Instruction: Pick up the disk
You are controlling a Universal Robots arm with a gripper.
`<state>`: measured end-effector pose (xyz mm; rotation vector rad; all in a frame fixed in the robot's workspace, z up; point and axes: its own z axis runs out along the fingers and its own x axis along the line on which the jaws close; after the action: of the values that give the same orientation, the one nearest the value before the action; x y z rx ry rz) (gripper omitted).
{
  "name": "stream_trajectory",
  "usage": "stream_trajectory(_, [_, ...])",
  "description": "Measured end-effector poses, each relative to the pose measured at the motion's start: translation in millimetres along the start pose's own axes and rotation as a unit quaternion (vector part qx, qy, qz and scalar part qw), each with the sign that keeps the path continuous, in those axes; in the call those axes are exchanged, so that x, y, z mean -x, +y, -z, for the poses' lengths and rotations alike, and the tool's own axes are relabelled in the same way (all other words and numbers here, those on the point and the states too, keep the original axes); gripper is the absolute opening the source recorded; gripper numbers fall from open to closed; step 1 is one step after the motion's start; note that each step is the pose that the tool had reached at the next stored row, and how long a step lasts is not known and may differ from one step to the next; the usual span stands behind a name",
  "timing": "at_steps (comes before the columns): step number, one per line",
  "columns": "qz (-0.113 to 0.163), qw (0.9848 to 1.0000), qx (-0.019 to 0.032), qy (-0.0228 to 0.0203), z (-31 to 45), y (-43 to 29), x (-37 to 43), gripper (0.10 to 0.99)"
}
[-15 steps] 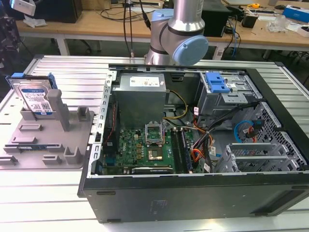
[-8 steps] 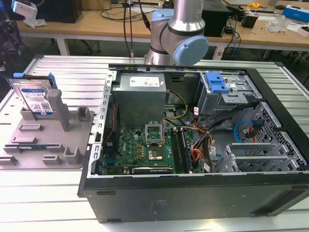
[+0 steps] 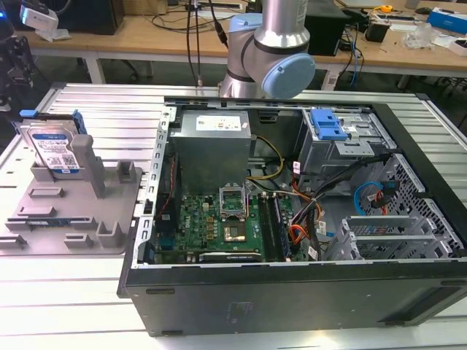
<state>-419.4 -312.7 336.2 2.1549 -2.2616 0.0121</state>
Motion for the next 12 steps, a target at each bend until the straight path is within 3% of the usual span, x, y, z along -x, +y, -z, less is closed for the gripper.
stream_trajectory(12, [0.000,1.0000,0.0000,0.0009,-10.2,-0.2,0.2,0.600])
